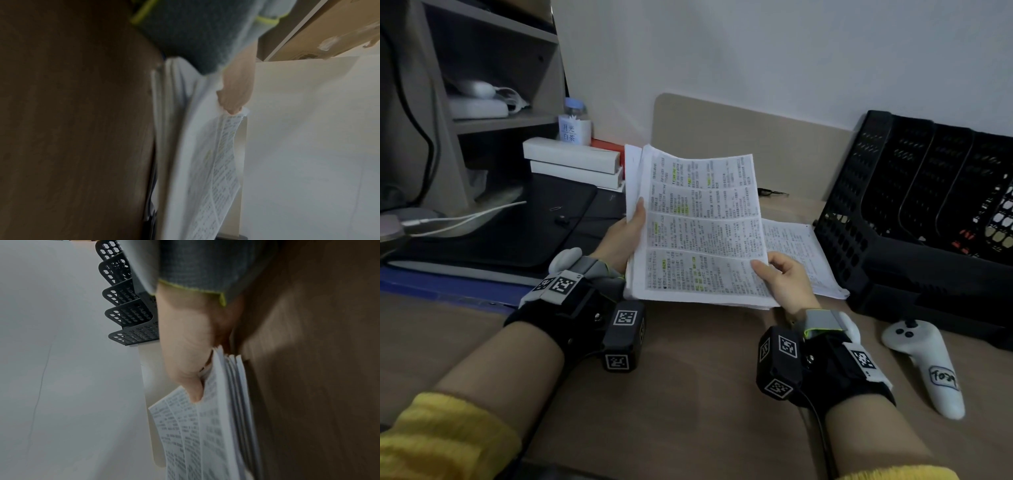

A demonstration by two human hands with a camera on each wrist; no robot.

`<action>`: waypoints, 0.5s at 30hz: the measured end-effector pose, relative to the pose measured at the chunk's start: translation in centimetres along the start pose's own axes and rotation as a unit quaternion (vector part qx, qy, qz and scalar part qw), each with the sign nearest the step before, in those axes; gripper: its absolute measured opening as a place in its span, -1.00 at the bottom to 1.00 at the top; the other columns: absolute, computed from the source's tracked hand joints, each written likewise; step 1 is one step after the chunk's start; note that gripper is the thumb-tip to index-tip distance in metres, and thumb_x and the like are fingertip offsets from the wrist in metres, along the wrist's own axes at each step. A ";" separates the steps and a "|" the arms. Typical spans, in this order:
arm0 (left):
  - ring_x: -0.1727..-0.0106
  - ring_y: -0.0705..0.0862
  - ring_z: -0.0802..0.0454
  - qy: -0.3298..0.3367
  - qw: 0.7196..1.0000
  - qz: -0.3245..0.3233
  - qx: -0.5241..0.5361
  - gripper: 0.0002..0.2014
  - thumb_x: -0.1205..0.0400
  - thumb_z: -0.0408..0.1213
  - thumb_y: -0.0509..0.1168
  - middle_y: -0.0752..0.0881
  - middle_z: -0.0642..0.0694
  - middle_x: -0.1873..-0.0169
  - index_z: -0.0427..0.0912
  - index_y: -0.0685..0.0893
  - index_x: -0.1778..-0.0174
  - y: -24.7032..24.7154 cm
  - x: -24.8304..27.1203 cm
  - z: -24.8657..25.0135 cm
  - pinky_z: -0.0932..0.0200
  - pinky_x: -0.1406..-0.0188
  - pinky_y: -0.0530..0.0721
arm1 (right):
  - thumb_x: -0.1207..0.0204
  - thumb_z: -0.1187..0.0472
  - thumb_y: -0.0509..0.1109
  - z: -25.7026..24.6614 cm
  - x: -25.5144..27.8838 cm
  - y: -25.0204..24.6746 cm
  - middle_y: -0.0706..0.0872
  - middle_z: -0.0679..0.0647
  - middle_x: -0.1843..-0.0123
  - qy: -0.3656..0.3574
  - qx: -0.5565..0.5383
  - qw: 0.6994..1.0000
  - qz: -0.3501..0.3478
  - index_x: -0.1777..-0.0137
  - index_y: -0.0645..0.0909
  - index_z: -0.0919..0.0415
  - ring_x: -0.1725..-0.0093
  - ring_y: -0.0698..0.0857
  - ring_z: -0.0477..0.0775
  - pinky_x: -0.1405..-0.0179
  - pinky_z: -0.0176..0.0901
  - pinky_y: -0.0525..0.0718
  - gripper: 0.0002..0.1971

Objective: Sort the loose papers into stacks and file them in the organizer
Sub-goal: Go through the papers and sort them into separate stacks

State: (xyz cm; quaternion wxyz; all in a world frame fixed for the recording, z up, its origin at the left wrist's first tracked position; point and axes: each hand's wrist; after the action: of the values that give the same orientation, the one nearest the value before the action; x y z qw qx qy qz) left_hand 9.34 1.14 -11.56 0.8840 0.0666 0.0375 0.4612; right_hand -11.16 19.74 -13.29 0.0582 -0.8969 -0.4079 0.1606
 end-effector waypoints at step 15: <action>-0.01 0.79 -0.01 -0.002 0.999 0.035 -0.035 -0.42 -0.66 0.23 0.11 0.79 -0.10 -0.06 -0.17 0.65 -0.32 -0.2 -0.2 0.2 0.15 0.14 0.74 | -0.52 0.19 0.31 1.0 -0.6 -2.7 0.56 0.14 0.25 0.030 0.005 0.936 0.352 0.19 0.60 0.17 0.30 0.49 0.05 0.28 -0.15 0.39 -0.90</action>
State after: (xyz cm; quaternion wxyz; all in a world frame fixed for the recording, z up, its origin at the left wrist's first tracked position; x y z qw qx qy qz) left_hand 9.43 0.83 -11.36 0.8691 0.0380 0.0177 0.4929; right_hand -13.81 21.01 -13.47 0.0145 -0.9872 -0.0636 0.1458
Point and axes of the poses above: each hand's wrist, its own x-axis away from the middle knuckle, its own y-axis out of the palm, z = x × y
